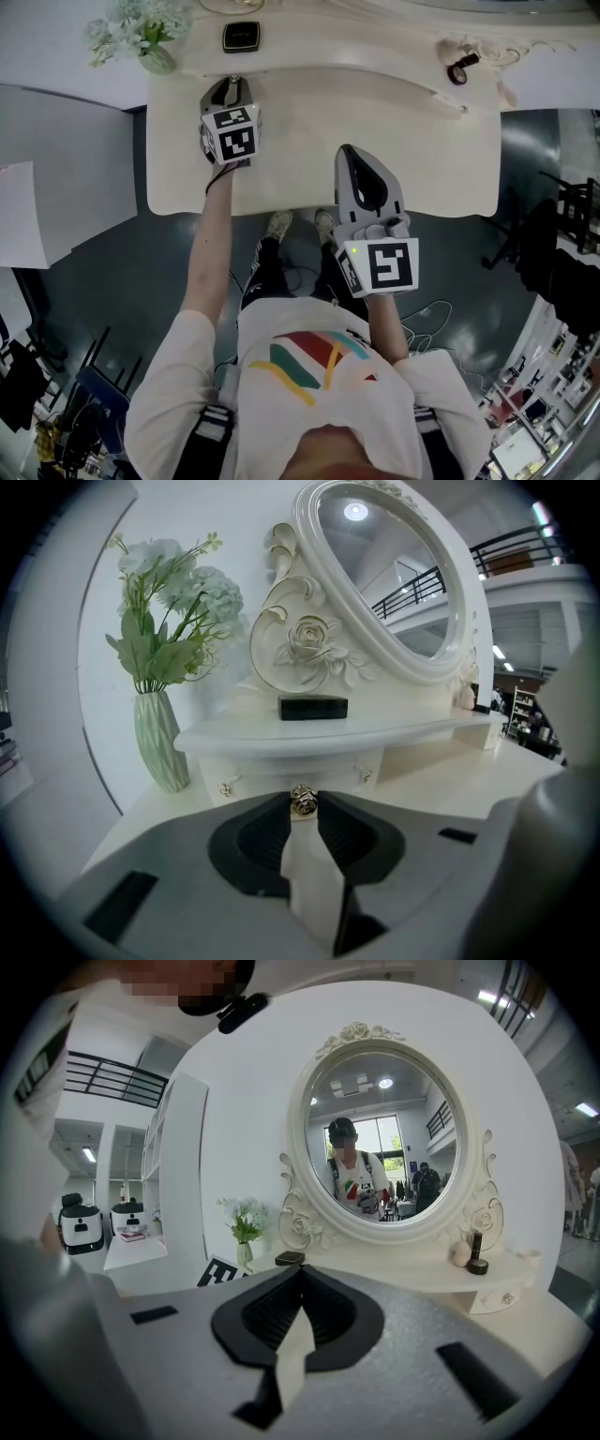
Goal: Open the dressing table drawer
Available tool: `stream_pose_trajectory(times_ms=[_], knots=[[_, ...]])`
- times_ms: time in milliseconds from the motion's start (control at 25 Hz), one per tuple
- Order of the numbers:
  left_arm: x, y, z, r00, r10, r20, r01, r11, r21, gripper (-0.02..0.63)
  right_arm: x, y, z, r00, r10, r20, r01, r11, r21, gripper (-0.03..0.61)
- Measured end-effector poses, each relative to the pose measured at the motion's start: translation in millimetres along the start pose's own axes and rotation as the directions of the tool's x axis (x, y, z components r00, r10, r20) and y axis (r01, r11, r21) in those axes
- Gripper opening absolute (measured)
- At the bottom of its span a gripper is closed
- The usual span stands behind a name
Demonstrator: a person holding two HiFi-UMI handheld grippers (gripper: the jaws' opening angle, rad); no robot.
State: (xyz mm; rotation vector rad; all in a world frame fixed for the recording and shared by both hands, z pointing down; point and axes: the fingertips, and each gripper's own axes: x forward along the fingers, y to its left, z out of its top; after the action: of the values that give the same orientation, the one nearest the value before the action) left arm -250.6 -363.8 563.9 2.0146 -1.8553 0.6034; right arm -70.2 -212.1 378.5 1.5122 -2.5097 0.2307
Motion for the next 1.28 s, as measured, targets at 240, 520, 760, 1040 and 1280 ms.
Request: stream_pose_trajectory(times_ms=[240, 520, 760, 1040, 1280], knots=[[-8, -1, -4, 1.000, -0.002, -0.008, 0.002, 1.000, 0.007, 0.086, -1, 5, 2, 1.000, 0.013, -0.002, -0.013, 1.000, -0.006, 0.000], [-16, -3, -9, 1.000, -0.007, -0.014, 0.007, 1.000, 0.005, 0.086, -4, 11, 3, 1.000, 0.020, 0.002, -0.020, 1.000, -0.012, 0.000], [-21, -5, -12, 1.000, -0.011, -0.022, 0.011, 1.000, 0.005, 0.086, -8, 13, 4, 1.000, 0.023, 0.003, -0.023, 1.000, -0.011, 0.000], [-28, -7, -16, 1.000, -0.014, -0.023, 0.015, 1.000, 0.021, 0.086, -14, 14, 8, 1.000, 0.019, 0.016, -0.019, 1.000, -0.009, 0.000], [-33, -8, -21, 0.999, -0.020, -0.030, 0.021, 0.999, 0.035, 0.086, -16, 17, 8, 1.000, 0.020, 0.017, -0.020, 1.000, -0.011, 0.000]])
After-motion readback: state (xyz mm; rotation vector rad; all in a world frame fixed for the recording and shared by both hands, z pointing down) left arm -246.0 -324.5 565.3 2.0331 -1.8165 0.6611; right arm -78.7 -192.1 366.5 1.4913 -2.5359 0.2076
